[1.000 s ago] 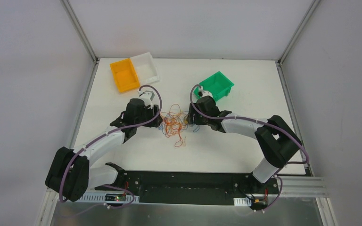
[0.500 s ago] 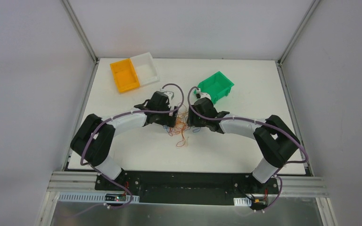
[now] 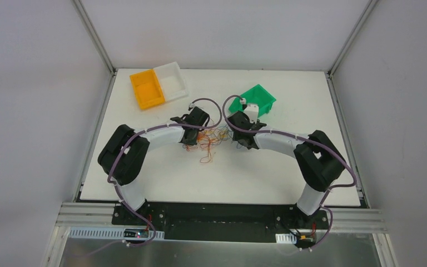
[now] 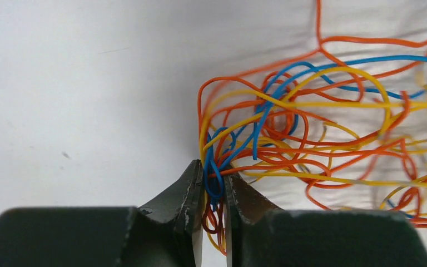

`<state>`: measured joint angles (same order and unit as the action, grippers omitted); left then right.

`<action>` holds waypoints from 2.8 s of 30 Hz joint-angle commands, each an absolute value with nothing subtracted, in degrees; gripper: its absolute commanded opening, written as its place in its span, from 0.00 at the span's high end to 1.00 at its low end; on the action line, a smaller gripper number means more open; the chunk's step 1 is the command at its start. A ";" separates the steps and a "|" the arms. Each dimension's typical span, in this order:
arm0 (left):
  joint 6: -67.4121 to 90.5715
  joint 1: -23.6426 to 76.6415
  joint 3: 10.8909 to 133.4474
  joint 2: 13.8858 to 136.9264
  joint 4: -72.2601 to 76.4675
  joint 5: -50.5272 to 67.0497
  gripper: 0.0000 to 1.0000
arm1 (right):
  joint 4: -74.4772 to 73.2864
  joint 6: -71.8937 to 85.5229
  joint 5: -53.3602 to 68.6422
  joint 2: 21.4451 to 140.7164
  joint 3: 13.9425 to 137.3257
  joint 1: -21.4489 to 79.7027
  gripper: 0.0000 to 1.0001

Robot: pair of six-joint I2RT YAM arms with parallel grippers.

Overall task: Untangle the cables
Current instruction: Untie the cable.

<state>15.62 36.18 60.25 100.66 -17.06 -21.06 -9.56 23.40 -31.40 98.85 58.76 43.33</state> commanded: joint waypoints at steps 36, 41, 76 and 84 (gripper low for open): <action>18.10 23.55 34.68 63.94 4.61 -0.09 0.28 | 11.78 21.41 -8.21 75.15 37.65 29.77 0.23; 18.23 23.55 26.98 54.23 11.72 -4.44 0.25 | 11.38 20.11 -9.36 77.53 39.34 31.62 0.23; 17.62 32.34 69.95 105.94 -15.44 8.47 0.79 | 9.26 24.20 -17.40 74.82 38.58 32.50 0.25; 10.18 32.49 55.86 91.65 -13.95 15.91 1.00 | 10.48 21.34 -19.27 71.31 36.93 32.66 0.25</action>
<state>15.33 32.56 62.81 102.30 -12.95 13.54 8.32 23.38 -18.22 75.09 37.01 32.32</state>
